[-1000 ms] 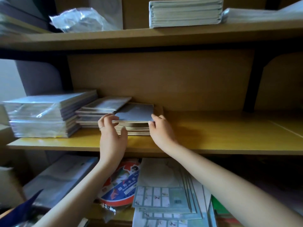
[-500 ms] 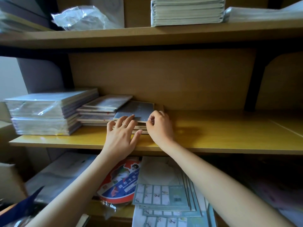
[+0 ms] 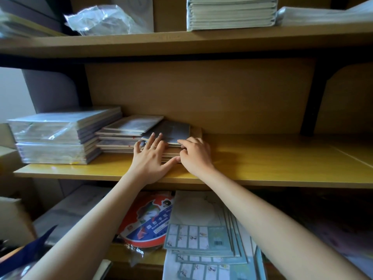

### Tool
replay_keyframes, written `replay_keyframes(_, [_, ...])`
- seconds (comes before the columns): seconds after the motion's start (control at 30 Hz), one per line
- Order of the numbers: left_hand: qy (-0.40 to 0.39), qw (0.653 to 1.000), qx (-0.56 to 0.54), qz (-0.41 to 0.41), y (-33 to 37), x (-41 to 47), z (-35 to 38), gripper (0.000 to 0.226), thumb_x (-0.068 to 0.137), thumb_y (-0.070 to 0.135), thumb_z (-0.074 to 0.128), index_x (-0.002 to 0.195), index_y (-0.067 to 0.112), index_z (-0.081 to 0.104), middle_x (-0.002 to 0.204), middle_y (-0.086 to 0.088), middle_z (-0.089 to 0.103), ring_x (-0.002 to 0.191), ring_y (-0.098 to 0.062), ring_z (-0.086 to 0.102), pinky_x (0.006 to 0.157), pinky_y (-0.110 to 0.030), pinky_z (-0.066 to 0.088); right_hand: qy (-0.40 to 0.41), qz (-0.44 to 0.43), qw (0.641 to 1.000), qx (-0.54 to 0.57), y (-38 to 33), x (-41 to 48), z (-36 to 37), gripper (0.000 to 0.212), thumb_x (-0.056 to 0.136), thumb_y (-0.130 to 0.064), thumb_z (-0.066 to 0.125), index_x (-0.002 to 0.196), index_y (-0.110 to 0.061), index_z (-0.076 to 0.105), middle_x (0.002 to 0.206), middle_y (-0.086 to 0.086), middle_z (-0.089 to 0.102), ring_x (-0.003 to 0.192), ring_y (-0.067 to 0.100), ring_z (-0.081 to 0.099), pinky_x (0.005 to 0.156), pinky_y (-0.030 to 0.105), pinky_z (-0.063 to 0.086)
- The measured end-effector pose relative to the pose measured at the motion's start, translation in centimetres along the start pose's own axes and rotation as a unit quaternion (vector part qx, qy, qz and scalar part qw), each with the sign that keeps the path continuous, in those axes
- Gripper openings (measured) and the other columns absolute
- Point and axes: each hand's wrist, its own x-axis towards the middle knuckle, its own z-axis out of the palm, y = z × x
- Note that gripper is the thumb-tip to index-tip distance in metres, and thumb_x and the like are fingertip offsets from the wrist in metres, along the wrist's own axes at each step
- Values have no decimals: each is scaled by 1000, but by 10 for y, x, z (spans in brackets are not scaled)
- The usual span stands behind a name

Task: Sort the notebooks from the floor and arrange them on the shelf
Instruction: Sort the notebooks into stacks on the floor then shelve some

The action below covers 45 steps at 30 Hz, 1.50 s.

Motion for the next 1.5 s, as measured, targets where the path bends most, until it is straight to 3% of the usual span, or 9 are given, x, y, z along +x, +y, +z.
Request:
replay_keyframes(0.23, [56,998,-18,4,-1,-7,3,84,79,66,9,141,15,32,155,-2,25,144,-13,17,112,-41,10,-47,-9,999,-20,0,1,3,48,96,-22,39,144,-25,36,144,1,36,134,22,27,112,38,19])
replay_keyframes(0.53, [-14,1000,-8,17,-3,-3,5,88,76,71,1,149,24,17,158,9,12,145,-6,4,116,-47,7,-38,5,998,-49,0,1,9,50,97,-29,40,146,-22,33,139,5,33,130,21,29,111,36,28])
replay_keyframes(0.67, [8,999,-31,33,-5,-5,3,81,80,65,7,146,22,28,158,7,15,145,-9,8,116,-46,5,81,-31,996,29,-4,-8,1,36,93,-16,48,128,-17,56,126,5,50,118,18,44,101,32,40])
replay_keyframes(0.8, [201,968,-14,151,13,-22,-4,36,84,24,37,110,12,59,125,-7,58,116,-28,52,98,-44,27,163,-192,961,117,3,-58,-24,25,82,-9,41,83,-13,66,86,0,59,86,11,50,79,25,40])
replay_keyframes(0.93, [244,902,-46,352,54,-52,-1,25,78,12,45,101,13,55,102,-9,62,92,-25,49,80,-39,35,68,-288,953,70,42,-139,-44,16,76,0,48,71,-8,62,76,2,55,73,18,48,70,28,36])
replay_keyframes(1.07, [108,872,-117,463,102,-102,31,16,85,11,42,101,12,47,95,-13,61,80,-27,49,68,-36,39,-72,-195,973,103,90,-228,-37,17,74,-4,48,67,-12,61,73,-1,55,71,14,50,67,25,37])
replay_keyframes(1.2, [-152,810,-113,556,141,-189,95,18,83,15,42,99,12,48,94,-12,62,75,-29,58,55,-33,47,-152,214,936,235,137,-324,10,28,80,0,57,72,-27,58,75,-8,59,77,8,59,69,25,40])
replay_keyframes(1.33, [-523,791,31,315,159,-267,139,63,89,40,56,138,7,33,140,-18,33,124,-36,41,91,-46,40,-331,417,840,105,174,-386,33,33,82,-11,67,112,-8,54,100,5,54,109,30,54,81,30,41])
replay_keyframes(1.5, [-544,821,12,175,157,-293,168,108,74,56,69,147,5,9,154,-15,5,141,-34,13,107,-52,29,-352,458,815,55,183,-405,43,75,75,-26,75,138,-8,37,134,13,43,118,24,49,90,32,45])
